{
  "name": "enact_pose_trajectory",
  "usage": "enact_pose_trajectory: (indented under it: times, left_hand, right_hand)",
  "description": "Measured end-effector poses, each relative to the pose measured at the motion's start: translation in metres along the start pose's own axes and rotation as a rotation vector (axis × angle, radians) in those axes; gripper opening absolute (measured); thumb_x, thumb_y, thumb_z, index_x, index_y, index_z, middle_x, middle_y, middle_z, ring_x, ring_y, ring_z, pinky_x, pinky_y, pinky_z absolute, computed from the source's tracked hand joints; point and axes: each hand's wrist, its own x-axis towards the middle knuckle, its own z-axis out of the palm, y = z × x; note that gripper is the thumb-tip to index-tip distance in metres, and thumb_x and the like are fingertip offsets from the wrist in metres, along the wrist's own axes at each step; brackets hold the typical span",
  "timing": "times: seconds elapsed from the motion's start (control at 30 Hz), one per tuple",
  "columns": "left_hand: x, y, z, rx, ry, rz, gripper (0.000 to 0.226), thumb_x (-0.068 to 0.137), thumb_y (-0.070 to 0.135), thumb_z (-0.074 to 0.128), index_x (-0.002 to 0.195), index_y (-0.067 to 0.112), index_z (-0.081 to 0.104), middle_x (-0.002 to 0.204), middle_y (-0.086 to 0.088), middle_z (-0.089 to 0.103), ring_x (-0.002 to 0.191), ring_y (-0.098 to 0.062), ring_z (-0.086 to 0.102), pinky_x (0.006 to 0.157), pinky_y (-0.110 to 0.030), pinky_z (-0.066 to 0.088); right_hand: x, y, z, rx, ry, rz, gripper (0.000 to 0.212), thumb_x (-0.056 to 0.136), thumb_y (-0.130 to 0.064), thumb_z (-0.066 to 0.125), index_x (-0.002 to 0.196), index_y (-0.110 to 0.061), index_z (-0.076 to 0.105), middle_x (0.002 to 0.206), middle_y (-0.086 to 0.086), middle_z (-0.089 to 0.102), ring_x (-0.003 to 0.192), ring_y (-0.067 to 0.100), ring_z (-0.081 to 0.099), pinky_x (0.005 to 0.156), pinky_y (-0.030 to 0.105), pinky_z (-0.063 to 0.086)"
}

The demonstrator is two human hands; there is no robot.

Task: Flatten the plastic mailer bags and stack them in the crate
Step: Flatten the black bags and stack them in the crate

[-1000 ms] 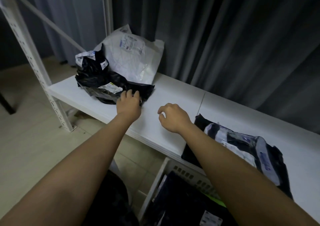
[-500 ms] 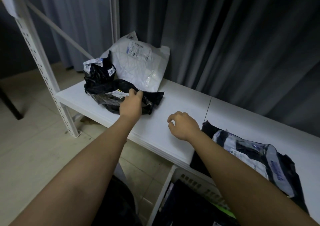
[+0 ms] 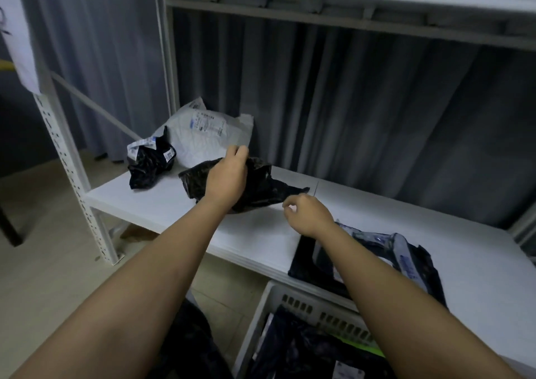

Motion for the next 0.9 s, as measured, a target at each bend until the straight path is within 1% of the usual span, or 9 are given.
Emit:
enact_pose_trajectory:
  times: [0.07,0.17,0.27,0.33,0.43,0.57,0.7,0.8,0.9]
  left_hand:
    - [-0.003,0.019,-0.007,-0.072,0.016,0.044,0.009,0.096,0.002,0.038,0.099,0.002,0.046,0.105,-0.018,0.048,0.059,-0.030,0.039,0.049,-0.036,0.023]
    - [-0.007,0.046,-0.014,-0.167,0.042,0.119,0.008,0.095,0.003,0.039,0.099,0.001,0.046,0.104,-0.017,0.048,0.061,-0.033,0.043,0.052,-0.040,0.027]
    - [-0.013,0.077,-0.021,-0.282,0.059,0.156,0.009,0.096,0.005,0.039,0.100,0.001,0.046,0.106,-0.014,0.049,0.070,-0.036,0.051,0.058,-0.048,0.039]
    - [-0.014,0.096,-0.024,-0.351,0.050,0.175,0.008,0.095,0.006,0.039,0.100,0.002,0.045,0.106,-0.013,0.049,0.076,-0.036,0.053,0.067,-0.052,0.044]
    - [-0.016,0.121,-0.029,-0.435,0.033,0.193,0.006,0.095,0.008,0.040,0.097,0.004,0.044,0.108,-0.012,0.052,0.087,-0.033,0.054,0.076,-0.051,0.046]
    - [-0.018,0.148,-0.037,-0.604,-0.003,0.200,0.006,0.095,0.007,0.040,0.093,0.012,0.039,0.124,-0.004,0.059,0.109,-0.021,0.056,0.087,-0.036,0.047]
    - [-0.022,0.173,-0.040,-0.789,-0.032,0.211,0.010,0.096,0.005,0.039,0.094,0.015,0.042,0.122,0.004,0.061,0.108,-0.015,0.059,0.086,-0.032,0.049]
    - [-0.023,0.181,-0.036,-0.874,-0.056,0.197,0.012,0.095,0.005,0.040,0.093,0.016,0.044,0.114,0.007,0.065,0.105,-0.011,0.060,0.090,-0.034,0.050]
    - [-0.022,0.189,-0.030,-0.972,-0.105,0.153,0.016,0.095,0.005,0.042,0.089,0.020,0.045,0.107,0.009,0.066,0.104,-0.008,0.061,0.094,-0.039,0.050]
  right_hand:
    - [-0.013,0.007,-0.013,0.086,0.027,0.043,0.030,0.096,-0.025,0.046,0.121,-0.018,0.062,0.122,0.004,0.062,0.106,0.024,0.057,0.089,0.037,0.049]
    - [-0.030,0.017,-0.029,0.138,0.064,0.103,0.029,0.095,-0.026,0.048,0.121,-0.016,0.056,0.108,0.005,0.063,0.088,0.021,0.056,0.077,0.034,0.050]
    - [-0.048,0.033,-0.046,0.123,0.209,0.158,0.022,0.093,-0.028,0.054,0.106,-0.016,0.043,0.106,0.003,0.052,0.084,0.020,0.050,0.065,0.032,0.039]
    - [-0.059,0.045,-0.056,0.142,0.325,0.198,0.029,0.090,-0.029,0.059,0.103,-0.016,0.037,0.112,0.004,0.046,0.087,0.020,0.047,0.065,0.031,0.036]
    - [-0.072,0.060,-0.074,0.144,0.454,0.274,0.042,0.086,-0.029,0.066,0.111,-0.013,0.037,0.119,0.007,0.046,0.099,0.026,0.050,0.069,0.033,0.040]
    - [-0.088,0.076,-0.098,0.003,0.645,0.328,0.066,0.079,-0.027,0.072,0.131,-0.014,0.032,0.129,0.011,0.039,0.114,0.030,0.041,0.080,0.037,0.043]
    - [-0.113,0.101,-0.129,-0.128,0.740,0.415,0.090,0.076,-0.030,0.076,0.146,-0.021,0.020,0.140,0.013,0.026,0.123,0.033,0.030,0.101,0.044,0.035]
    - [-0.122,0.121,-0.142,-0.241,0.772,0.428,0.072,0.076,-0.031,0.075,0.137,-0.021,0.038,0.142,0.012,0.031,0.127,0.034,0.028,0.108,0.047,0.023]
    - [-0.129,0.141,-0.145,-0.337,0.782,0.418,0.039,0.080,-0.027,0.070,0.114,-0.015,0.057,0.123,0.010,0.049,0.120,0.032,0.033,0.107,0.045,0.019]
